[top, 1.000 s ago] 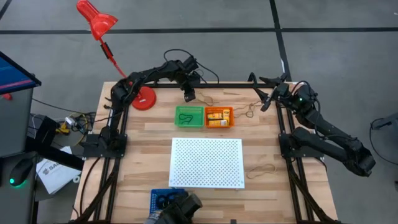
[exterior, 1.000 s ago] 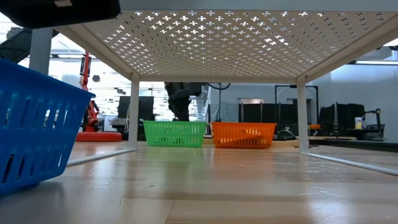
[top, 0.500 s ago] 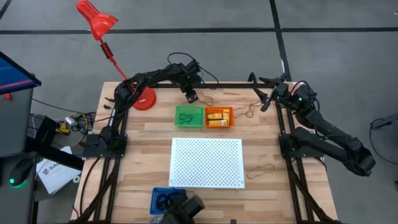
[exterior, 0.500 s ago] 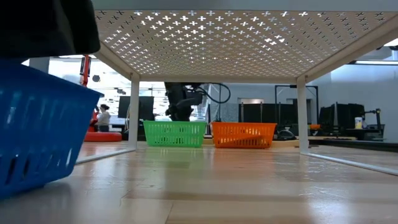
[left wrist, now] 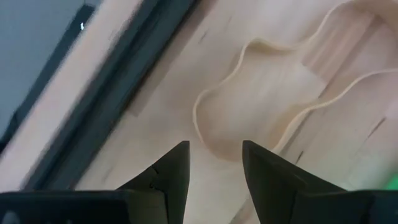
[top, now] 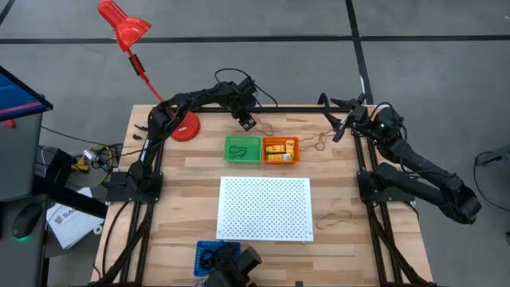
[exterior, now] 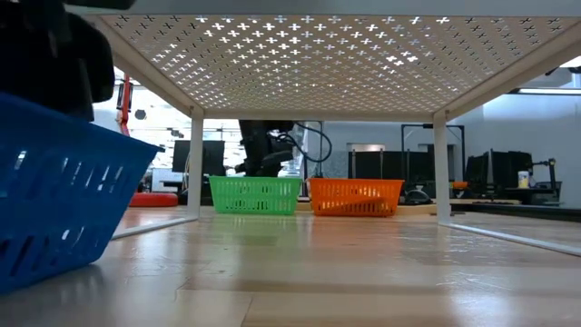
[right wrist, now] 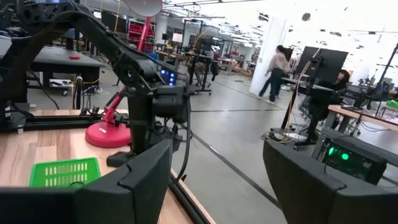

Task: Pick & Place Office Desk Supplies
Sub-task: Put the brown rubber band into the green bin

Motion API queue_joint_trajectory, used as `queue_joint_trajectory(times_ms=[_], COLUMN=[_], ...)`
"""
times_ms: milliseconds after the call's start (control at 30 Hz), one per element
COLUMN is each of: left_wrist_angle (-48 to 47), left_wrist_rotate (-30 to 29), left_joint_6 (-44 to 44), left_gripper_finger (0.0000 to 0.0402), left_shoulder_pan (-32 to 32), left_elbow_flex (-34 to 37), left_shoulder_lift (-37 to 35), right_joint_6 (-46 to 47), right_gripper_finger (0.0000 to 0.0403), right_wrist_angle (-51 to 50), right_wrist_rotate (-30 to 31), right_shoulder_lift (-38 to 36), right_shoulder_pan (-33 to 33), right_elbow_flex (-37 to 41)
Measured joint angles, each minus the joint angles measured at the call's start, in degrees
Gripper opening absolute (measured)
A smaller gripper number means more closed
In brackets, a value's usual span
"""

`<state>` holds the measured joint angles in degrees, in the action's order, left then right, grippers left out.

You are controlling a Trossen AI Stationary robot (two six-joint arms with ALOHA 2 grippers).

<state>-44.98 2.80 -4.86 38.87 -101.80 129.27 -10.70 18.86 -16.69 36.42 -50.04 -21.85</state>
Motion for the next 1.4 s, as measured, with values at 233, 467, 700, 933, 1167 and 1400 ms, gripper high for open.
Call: queue_joint_trajectory(times_ms=[233,467,700,933,1167,1400], left_wrist_angle=[0.67,1.37,0.91,-0.7,0.76,-0.52], left_wrist_rotate=[-0.45,-0.55,-0.76,-0.75,-1.32,-2.67], left_joint_6=[0.88,1.36,1.85,0.68,0.99,2.11], left_gripper_finger=[0.0138,0.0132,0.0131,0.0131,0.0131,0.0114], left_shoulder_pan=[0.12,0.12,0.07,0.05,-0.33,-0.61], left_elbow_flex=[-0.26,-0.26,-0.26,-0.22,-0.48,-1.62], left_shoulder_lift=[-0.02,-0.02,-0.02,-0.02,0.36,1.14], right_joint_6=[-0.45,-0.42,-0.43,-0.94,-1.29,-1.51], right_gripper_finger=[0.0249,0.0249,0.0249,0.0249,0.0249,0.0249], right_wrist_angle=[0.24,0.25,0.25,-0.18,-0.12,-0.31], right_wrist_rotate=[0.0,0.0,0.0,0.0,0.0,0.0], right_shoulder_lift=[0.0,0.0,0.0,0.0,0.05,0.0], right_shoulder_pan=[-0.02,-0.02,-0.02,-0.02,-0.02,-0.47], right_elbow_flex=[0.0,0.0,0.0,0.0,0.0,0.0])
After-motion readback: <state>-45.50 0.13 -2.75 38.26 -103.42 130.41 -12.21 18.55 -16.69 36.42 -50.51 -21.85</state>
